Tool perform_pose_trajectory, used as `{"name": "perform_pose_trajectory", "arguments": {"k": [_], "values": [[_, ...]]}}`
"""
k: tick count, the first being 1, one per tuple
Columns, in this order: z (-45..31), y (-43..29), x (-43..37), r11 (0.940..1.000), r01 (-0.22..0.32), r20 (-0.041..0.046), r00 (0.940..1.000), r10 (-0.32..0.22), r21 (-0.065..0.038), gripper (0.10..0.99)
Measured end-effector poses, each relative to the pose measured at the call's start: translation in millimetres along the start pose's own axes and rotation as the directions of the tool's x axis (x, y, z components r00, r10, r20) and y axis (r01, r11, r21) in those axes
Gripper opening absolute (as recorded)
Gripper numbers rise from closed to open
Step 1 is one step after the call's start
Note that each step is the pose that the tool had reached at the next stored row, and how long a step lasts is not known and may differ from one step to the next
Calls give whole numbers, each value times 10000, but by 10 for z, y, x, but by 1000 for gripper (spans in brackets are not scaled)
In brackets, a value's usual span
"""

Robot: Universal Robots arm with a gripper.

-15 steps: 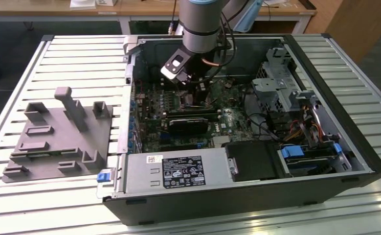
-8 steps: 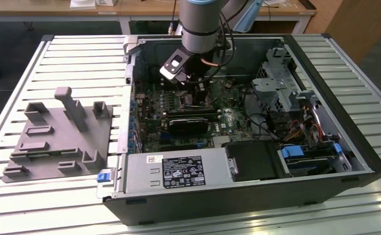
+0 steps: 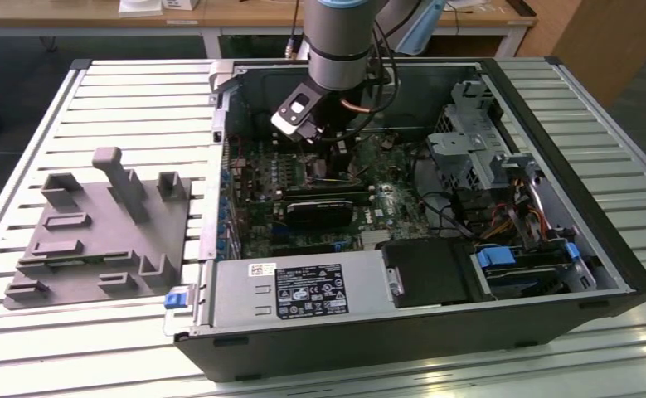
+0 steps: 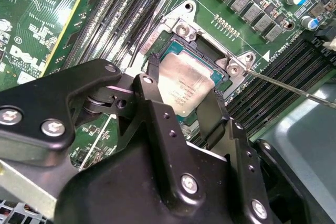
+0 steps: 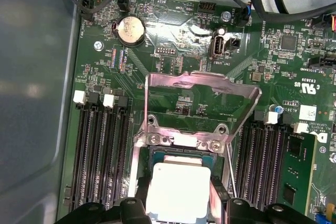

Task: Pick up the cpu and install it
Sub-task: 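Place the cpu into insertion slot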

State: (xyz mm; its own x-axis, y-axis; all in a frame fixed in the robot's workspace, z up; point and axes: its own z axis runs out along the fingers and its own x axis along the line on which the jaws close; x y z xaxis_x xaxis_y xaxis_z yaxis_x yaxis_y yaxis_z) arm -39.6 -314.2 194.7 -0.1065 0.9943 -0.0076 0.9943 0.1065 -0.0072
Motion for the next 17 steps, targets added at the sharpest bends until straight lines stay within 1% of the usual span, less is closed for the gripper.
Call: {"name": "perform_pose_trajectory", "arguments": {"k": [6, 8, 10, 11, 17], "values": [[1, 0, 0, 10000, 0, -3, 10000, 0, -2, 529], [6, 2, 3, 10000, 0, -20, 10000, 0, -11, 529], [3, 1, 1, 10000, 0, -10, 10000, 0, -7, 541], [1, 0, 0, 10000, 0, -4, 10000, 0, -2, 604], [-13, 0, 0, 10000, 0, -6, 10000, 0, -3, 604]]}}
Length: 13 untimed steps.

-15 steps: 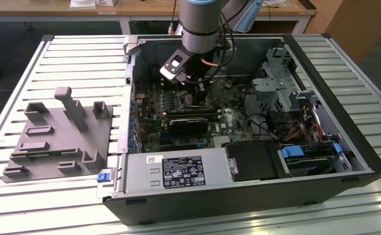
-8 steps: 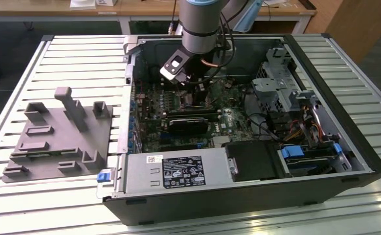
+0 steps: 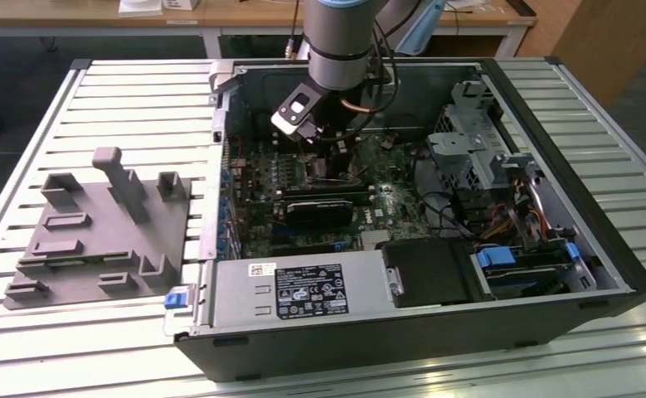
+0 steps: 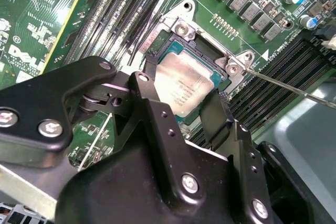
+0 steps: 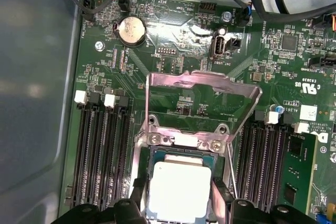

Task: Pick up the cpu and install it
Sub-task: 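Place the cpu into insertion slot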

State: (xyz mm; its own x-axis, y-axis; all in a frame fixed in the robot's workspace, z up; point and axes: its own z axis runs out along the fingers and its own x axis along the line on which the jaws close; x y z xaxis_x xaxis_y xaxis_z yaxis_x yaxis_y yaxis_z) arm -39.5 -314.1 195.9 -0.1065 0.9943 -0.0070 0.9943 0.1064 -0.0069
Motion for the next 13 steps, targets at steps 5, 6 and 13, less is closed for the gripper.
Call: {"name": "perform_pose_trajectory", "arguments": {"k": [5, 6, 13], "values": [[-8, -1, 0, 10000, 1, 6, 10000, -1, 4, 604], [-16, -1, -1, 10000, 0, 5, 10000, 0, 4, 604], [-89, -1, 0, 10000, 0, 2, 10000, 0, 2, 525]]}}
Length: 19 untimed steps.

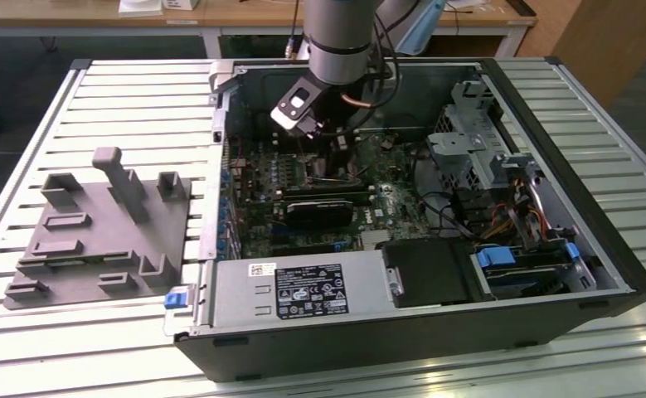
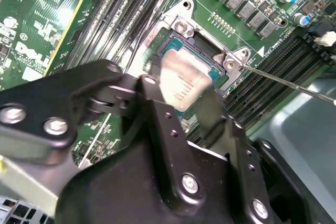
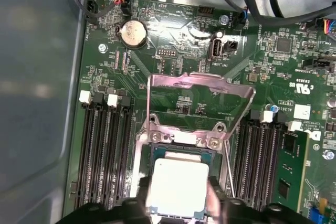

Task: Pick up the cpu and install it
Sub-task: 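Place the cpu into insertion slot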

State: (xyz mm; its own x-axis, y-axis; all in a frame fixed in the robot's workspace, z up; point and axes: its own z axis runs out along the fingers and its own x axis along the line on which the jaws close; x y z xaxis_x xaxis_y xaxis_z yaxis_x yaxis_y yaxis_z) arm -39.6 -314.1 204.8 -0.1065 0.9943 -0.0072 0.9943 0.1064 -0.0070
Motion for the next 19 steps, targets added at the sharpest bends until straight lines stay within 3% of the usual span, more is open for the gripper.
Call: {"name": "perform_pose_trajectory", "arguments": {"k": [1, 3, 4, 6, 7, 9, 10, 11, 19], "values": [[-12, 0, 0, 10000, 0, 0, 10000, 0, 0, 525], [-29, 0, 0, 10000, 0, 0, 10000, 0, 0, 408], [-37, 0, 0, 10000, 0, -1, 10000, 0, 0, 408], [-51, 0, 0, 10000, 1, 0, 10000, -1, 2, 290], [-54, 0, 0, 10000, 0, 0, 10000, 0, 2, 290], [-62, 0, 0, 10000, 0, 0, 10000, 0, 2, 173], [-66, 0, -1, 10000, 0, 0, 10000, 0, 2, 173], [-70, 0, 0, 10000, 0, 0, 10000, 0, 2, 114], [-107, -1, -1, 10000, 0, 0, 10000, 0, 2, 106]]}}
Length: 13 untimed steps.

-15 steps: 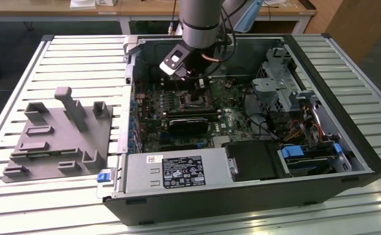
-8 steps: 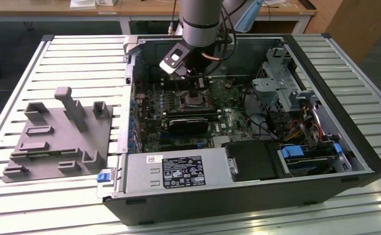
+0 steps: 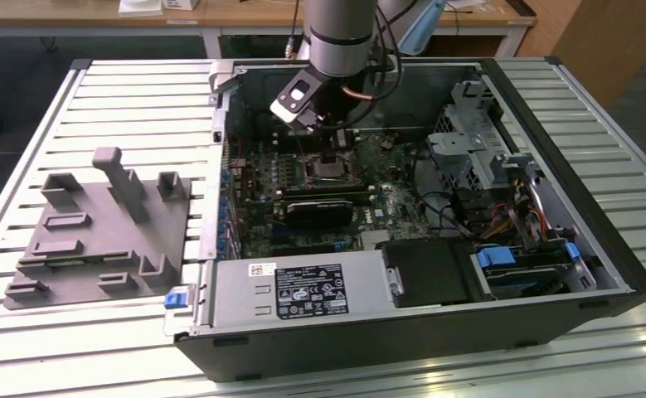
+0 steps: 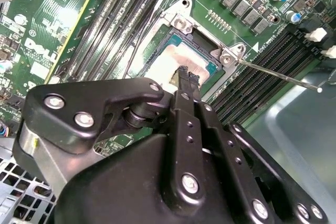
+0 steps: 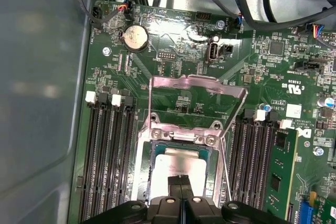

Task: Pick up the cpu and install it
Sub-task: 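Place the cpu into insertion slot, then close the cpu cover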

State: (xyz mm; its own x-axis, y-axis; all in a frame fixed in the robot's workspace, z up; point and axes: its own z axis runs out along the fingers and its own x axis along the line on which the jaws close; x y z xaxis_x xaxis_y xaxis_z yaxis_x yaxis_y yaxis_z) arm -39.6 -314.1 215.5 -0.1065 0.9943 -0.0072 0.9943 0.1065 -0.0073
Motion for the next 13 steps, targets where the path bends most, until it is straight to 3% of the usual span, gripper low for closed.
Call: {"name": "perform_pose_trajectory", "arguments": {"k": [13], "values": [[-85, -1, -1, 10000, 0, 0, 10000, 0, 2, 106]]}}
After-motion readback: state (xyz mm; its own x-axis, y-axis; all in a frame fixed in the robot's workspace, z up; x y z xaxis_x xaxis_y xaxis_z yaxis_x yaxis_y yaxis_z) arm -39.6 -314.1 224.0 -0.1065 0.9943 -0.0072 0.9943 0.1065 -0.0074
